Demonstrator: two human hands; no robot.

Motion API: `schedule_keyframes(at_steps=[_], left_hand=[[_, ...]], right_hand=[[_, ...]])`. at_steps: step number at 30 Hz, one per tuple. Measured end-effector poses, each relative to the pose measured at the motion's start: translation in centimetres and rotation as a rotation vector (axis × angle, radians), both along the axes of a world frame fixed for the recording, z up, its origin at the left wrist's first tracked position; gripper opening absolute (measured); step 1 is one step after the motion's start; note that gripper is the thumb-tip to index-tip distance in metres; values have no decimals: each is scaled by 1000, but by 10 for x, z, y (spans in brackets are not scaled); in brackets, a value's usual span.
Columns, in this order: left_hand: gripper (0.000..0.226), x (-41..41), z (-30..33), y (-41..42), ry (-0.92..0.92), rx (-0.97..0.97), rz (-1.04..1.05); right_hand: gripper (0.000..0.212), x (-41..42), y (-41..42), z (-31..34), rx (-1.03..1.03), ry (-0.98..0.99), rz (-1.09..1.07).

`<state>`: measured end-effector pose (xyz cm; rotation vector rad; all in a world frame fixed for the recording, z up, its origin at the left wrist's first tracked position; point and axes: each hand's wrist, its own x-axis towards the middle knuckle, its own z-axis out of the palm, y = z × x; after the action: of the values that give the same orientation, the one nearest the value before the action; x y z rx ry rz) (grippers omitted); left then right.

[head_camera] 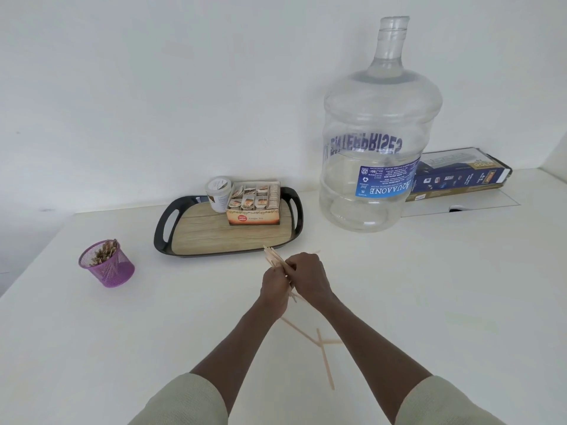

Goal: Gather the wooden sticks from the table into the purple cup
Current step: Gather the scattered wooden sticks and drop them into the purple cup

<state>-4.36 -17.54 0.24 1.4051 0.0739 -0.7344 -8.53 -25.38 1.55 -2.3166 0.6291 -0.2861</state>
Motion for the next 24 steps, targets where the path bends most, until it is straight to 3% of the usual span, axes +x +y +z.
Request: schedule_keyframes(at_steps=[5,10,14,17,24], left_hand=[[28,-2,12,-3,130,-153,123],[45,-3,12,-9,206,-231,183],[37,-3,15,-12,244,-248,250],[31,1,18,-14,256,-218,308],[18,16,23,-13,302,-288,396]], right_hand=[[26,3,5,5,-5,-37,10],[27,2,9,11,-40,-33,-15],[22,4,7,7,-141,-76,51],[36,5,5,7,-104,-118,98],[21,6,-4,8,41,-210,140]])
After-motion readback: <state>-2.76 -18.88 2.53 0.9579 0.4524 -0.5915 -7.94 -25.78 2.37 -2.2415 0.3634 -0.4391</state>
